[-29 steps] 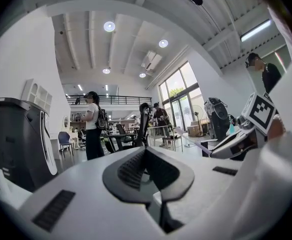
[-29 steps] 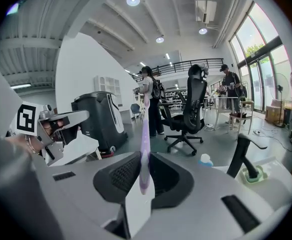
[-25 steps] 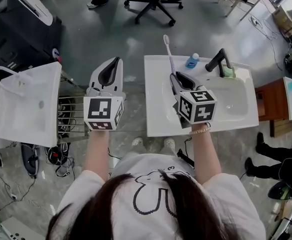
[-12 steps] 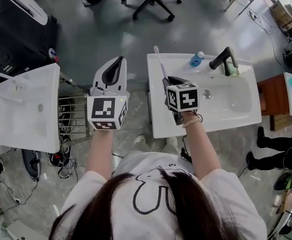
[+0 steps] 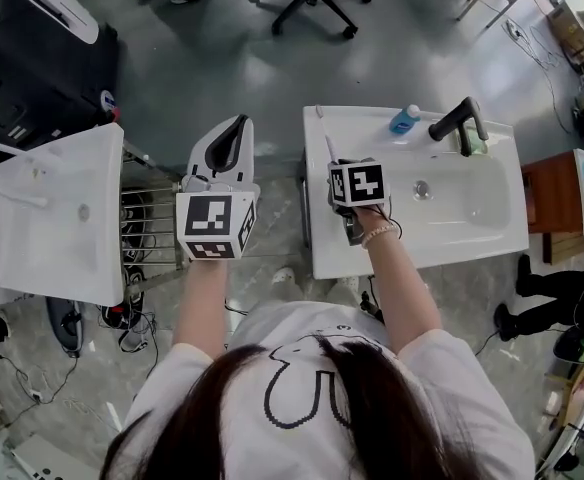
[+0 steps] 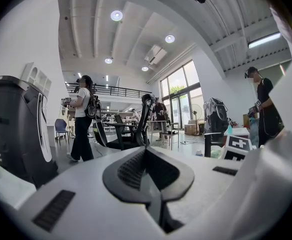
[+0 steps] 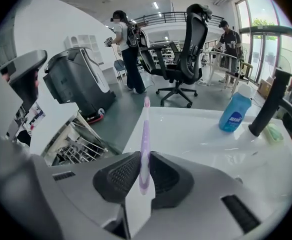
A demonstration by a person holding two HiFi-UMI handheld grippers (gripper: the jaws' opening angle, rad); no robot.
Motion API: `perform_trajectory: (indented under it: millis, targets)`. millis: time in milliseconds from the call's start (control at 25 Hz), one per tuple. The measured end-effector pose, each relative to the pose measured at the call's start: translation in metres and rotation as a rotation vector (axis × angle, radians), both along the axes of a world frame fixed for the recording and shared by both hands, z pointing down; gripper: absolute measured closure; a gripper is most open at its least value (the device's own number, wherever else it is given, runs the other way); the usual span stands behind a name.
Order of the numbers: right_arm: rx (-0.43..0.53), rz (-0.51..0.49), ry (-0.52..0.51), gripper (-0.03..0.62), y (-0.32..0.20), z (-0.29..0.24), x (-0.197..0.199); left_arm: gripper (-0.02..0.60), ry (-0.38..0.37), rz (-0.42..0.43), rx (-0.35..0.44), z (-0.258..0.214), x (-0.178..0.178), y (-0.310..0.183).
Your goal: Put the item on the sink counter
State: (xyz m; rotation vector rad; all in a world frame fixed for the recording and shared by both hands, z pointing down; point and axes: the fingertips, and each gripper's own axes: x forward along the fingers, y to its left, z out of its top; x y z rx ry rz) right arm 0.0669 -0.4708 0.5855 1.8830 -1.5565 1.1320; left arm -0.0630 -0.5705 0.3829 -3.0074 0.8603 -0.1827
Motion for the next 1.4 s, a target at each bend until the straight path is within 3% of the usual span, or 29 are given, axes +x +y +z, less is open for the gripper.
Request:
perform_trajectory:
  millis: [360, 680, 760, 1000, 1400]
  targets:
    - [-0.105, 0.004, -0.016, 0.516, 0.005, 0.025, -0.004, 0.574, -0.011, -0.003, -0.017, 0.008, -0.003, -0.006]
    - [-0.112, -0.012, 0.027, 0.514, 0.002, 0.029, -0.004, 0.574, -0.006, -0.009, -0.018, 0.007, -0.004, -0.008]
    - [-0.106, -0.018, 0.020, 0.503, 0.002, 0.029, -0.005, 0.574, -0.007, -0.008, -0.016, 0.006, -0.004, -0.007]
    - [-0.063, -0.031, -0.033, 0.348, 0.000, 0.022, -0.009, 0.574, -0.004, -0.004, -0.017, 0.002, 0.001, -0.004]
    - [0.065, -0.046, -0.037, 0.338, 0.018, -0.026, 0.004, 0.574, 0.024, -0.027, -0.009, -0.016, 0.013, 0.013]
